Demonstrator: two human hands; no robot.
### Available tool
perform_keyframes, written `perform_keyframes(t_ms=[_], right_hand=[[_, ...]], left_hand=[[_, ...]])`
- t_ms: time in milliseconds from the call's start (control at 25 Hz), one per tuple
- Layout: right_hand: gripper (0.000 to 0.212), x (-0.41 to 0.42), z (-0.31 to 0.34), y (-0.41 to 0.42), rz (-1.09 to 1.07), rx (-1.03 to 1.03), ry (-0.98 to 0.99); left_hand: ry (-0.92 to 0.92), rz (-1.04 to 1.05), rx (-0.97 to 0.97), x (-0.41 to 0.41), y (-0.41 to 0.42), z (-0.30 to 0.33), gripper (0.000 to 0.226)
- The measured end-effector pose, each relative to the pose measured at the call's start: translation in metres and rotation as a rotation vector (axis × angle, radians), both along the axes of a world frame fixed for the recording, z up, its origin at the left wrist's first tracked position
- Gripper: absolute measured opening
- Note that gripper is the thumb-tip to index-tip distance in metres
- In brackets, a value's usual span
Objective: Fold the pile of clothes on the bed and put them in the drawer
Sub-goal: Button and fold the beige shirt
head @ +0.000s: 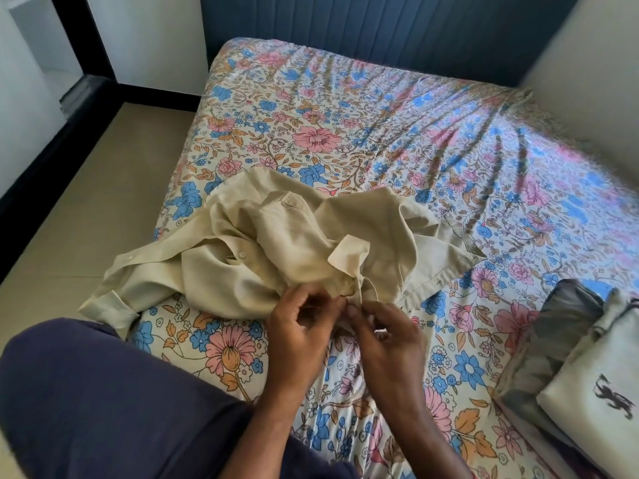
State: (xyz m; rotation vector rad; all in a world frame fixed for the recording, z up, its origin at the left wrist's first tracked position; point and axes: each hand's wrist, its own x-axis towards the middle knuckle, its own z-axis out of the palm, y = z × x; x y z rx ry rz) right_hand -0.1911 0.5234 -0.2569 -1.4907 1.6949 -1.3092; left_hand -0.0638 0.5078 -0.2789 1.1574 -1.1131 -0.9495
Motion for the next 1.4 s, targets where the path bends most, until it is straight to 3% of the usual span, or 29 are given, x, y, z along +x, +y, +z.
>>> perform_keyframes(t_ms=[120,280,400,480,600,680,800,920,1040,1120,1160,1240,1320,1400], right_hand=[[0.01,-0.017,0.011,-0.01,0.105,0.054,-0.139],[0.019,-0.045,0.034,-0.016,0.13,0.07,-0.015],[0.014,-0.073,0.041,-0.025,0.16,0.134,0.235],[0.024,-0.09,0.047,-0.034,0.279,0.191,0.204],[0.014,-0.118,0.061,-0.045,0.565,0.337,0.081],[0.01,-0.139,0.066,-0.053,0.709,0.419,0.218],[0.008,-0.153,0.067,-0.064,0.731,0.429,0.366],[0.025,-0.164,0.083,-0.072,0.786,0.398,0.171],[0.018,-0.174,0.105,-0.082,0.972,0.476,-0.013],[0.016,-0.169,0.114,-0.102,0.937,0.511,0.059],[0.018,-0.162,0.118,-0.117,0.832,0.465,0.13],[0.025,-0.141,0.133,-0.143,0.415,0.199,0.341],[0.024,-0.109,0.155,-0.149,-0.122,-0.273,0.44],[0.021,-0.075,0.162,-0.134,-0.317,-0.568,0.435]], left_hand=[[-0.303,-0.031,-0.024,0.003,0.001,-0.011,0.021],[-0.44,0.027,-0.007,0.011,-0.003,-0.014,0.017],[-0.34,-0.009,-0.063,0.02,-0.009,-0.004,0.013],[-0.249,-0.066,-0.041,0.026,-0.016,0.008,0.008],[-0.069,-0.182,0.118,0.04,-0.04,0.025,0.015],[-0.056,-0.283,0.13,0.053,-0.055,0.038,0.015],[-0.036,-0.541,0.084,0.07,-0.062,0.053,0.012],[0.221,-0.836,0.306,0.09,-0.066,0.06,0.026],[0.05,-0.952,0.364,0.098,-0.078,0.077,0.025],[-0.192,-0.834,0.289,0.084,-0.098,0.095,0.007],[-0.339,-0.672,0.219,0.074,-0.11,0.104,0.008],[-0.567,-0.138,-0.082,0.053,-0.135,0.126,0.011],[-0.51,0.292,-0.444,0.032,-0.14,0.147,0.009],[-0.376,0.421,-0.583,0.007,-0.122,0.147,0.008]])
